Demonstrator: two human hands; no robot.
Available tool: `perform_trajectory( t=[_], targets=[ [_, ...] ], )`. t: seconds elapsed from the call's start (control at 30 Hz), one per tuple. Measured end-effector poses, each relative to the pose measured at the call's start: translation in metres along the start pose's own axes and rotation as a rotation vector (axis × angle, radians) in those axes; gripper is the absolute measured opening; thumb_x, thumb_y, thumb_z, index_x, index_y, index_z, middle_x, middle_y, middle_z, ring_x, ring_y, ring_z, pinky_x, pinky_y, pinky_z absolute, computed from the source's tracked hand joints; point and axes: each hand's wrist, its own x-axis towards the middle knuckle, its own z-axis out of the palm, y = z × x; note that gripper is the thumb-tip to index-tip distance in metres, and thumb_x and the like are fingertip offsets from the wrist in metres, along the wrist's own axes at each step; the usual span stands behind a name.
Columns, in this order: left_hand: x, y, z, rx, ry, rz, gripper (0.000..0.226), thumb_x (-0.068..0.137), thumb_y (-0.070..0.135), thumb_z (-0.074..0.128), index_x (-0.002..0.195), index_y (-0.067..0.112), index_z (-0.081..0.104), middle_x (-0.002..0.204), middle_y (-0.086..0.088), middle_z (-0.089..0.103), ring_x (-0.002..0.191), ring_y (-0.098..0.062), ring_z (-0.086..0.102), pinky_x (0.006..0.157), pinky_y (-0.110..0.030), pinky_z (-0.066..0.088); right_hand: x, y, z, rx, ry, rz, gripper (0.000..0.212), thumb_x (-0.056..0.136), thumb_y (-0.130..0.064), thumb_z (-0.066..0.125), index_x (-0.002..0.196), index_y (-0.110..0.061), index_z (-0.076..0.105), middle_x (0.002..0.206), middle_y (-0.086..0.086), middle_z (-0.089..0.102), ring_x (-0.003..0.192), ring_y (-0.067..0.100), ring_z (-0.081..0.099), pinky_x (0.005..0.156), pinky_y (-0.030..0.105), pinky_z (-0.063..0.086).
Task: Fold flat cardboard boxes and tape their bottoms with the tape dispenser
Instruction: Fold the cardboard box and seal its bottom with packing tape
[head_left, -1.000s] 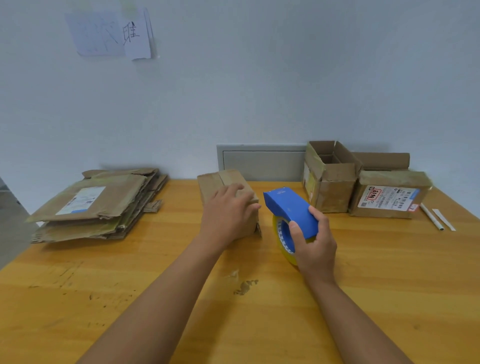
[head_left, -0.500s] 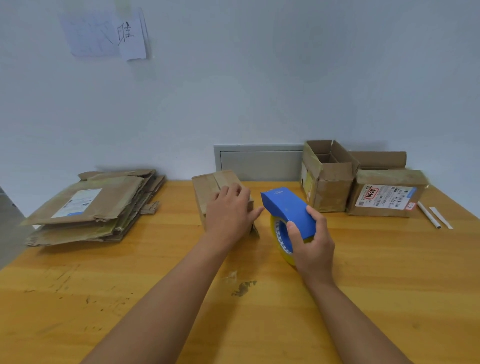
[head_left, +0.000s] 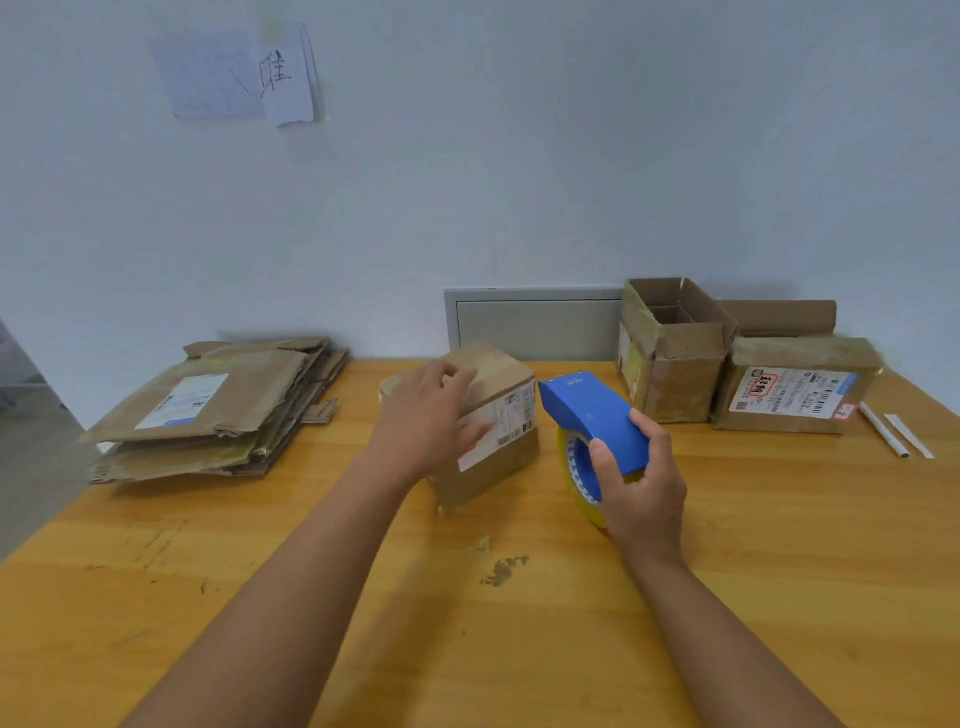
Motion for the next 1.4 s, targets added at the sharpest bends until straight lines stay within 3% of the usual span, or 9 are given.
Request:
perform_trajectory(
  t=[0.1, 0.27, 0.37, 0.47, 0.63, 0.8, 0.93, 1.2, 1.4],
  targets=[
    [0.012, 0.009, 0.006, 0.189, 0.019, 0.012, 0.037, 0.097, 0.041, 0.053, 0.132, 0.029, 0.051, 0.133, 0.002, 0.053, 0.119, -0.021, 0.045, 0.096, -0.036, 0.041, 0.0, 0.0, -0.001, 0.009, 0.001, 0.017, 0.065, 0.082, -0.063, 0.054, 0.135, -0.026, 0.049, 0.118, -0.009, 0.054, 0.098, 0.012, 0.057, 0.073, 0.024, 0.05],
    [0.0, -0.029, 0.0, 0.1, -0.033, -0.004, 0.041, 0.091, 0.021, 0.059, 0.128, 0.031, 0.046, 0.134, 0.006, 0.051, 0.119, -0.019, 0.046, 0.091, -0.032, 0.044, 0.0, 0.002, 0.0, 0.01, 0.002, 0.024, 0.056, 0.085, -0.05, 0.061, 0.135, -0.025, 0.05, 0.117, -0.008, 0.054, 0.099, 0.014, 0.058, 0.073, 0.025, 0.049],
    [-0.002, -0.015, 0.006, 0.019, -0.054, -0.077, 0.063, 0.09, 0.054, 0.053, 0.145, 0.03, 0.035, 0.151, -0.001, 0.036, 0.14, -0.028, 0.032, 0.115, -0.046, 0.028, 0.001, 0.002, 0.0, 0.008, 0.0, 0.017, 0.057, 0.086, -0.049, 0.061, 0.135, -0.023, 0.05, 0.117, -0.007, 0.054, 0.098, 0.014, 0.057, 0.073, 0.025, 0.05],
    [0.009, 0.025, 0.023, 0.024, 0.021, -0.182, 0.078, 0.086, 0.078, 0.04, 0.145, 0.026, 0.038, 0.151, -0.004, 0.038, 0.14, -0.027, 0.031, 0.116, -0.043, 0.026, 0.0, 0.0, 0.001, 0.003, 0.001, 0.012, 0.057, 0.085, -0.049, 0.061, 0.135, -0.025, 0.049, 0.117, -0.009, 0.053, 0.098, 0.01, 0.056, 0.072, 0.02, 0.047],
    [0.012, 0.032, 0.035, -0.026, 0.221, -0.139, 0.031, 0.098, 0.043, 0.049, 0.117, 0.02, 0.058, 0.126, 0.0, 0.056, 0.117, -0.022, 0.049, 0.1, -0.034, 0.034, 0.0, 0.002, 0.0, 0.005, 0.002, 0.022, 0.059, 0.083, -0.055, 0.059, 0.134, -0.027, 0.049, 0.116, -0.01, 0.053, 0.095, 0.003, 0.055, 0.072, 0.018, 0.045],
    [-0.011, -0.021, 0.023, -0.357, 0.125, 0.062, 0.031, 0.097, 0.018, 0.057, 0.127, 0.023, 0.06, 0.14, 0.008, 0.055, 0.141, -0.018, 0.035, 0.114, -0.039, 0.027, 0.001, 0.002, 0.001, -0.01, -0.001, 0.026, 0.06, 0.083, -0.059, 0.056, 0.135, -0.029, 0.047, 0.117, -0.01, 0.052, 0.095, 0.006, 0.056, 0.071, 0.022, 0.049],
    [-0.016, -0.028, 0.018, -0.405, 0.112, 0.057, 0.033, 0.097, 0.024, 0.06, 0.13, 0.026, 0.058, 0.139, 0.009, 0.051, 0.131, -0.01, 0.039, 0.11, -0.036, 0.037, 0.0, 0.0, 0.001, -0.018, -0.012, 0.03, 0.062, 0.083, -0.063, 0.055, 0.135, -0.032, 0.045, 0.116, -0.011, 0.05, 0.095, 0.006, 0.056, 0.067, 0.017, 0.045],
    [-0.025, -0.041, 0.012, -0.487, -0.015, 0.024, 0.032, 0.1, 0.019, 0.052, 0.129, 0.034, 0.052, 0.149, 0.011, 0.047, 0.148, -0.007, 0.021, 0.112, -0.035, 0.032, 0.003, -0.004, -0.004, -0.104, -0.032, 0.052, 0.072, 0.078, -0.066, 0.059, 0.138, -0.026, 0.052, 0.111, -0.008, 0.056, 0.093, 0.015, 0.058, 0.07, 0.032, 0.052],
    [-0.028, -0.031, 0.008, -0.381, 0.027, 0.047, 0.038, 0.101, 0.026, 0.052, 0.139, 0.027, 0.052, 0.151, 0.011, 0.043, 0.147, -0.011, 0.024, 0.115, -0.036, 0.029, 0.003, -0.006, 0.0, -0.234, -0.109, 0.099, 0.066, 0.091, -0.061, 0.049, 0.151, -0.033, 0.04, 0.119, 0.003, 0.055, 0.096, 0.013, 0.045, 0.075, 0.03, 0.038]
  ],
)
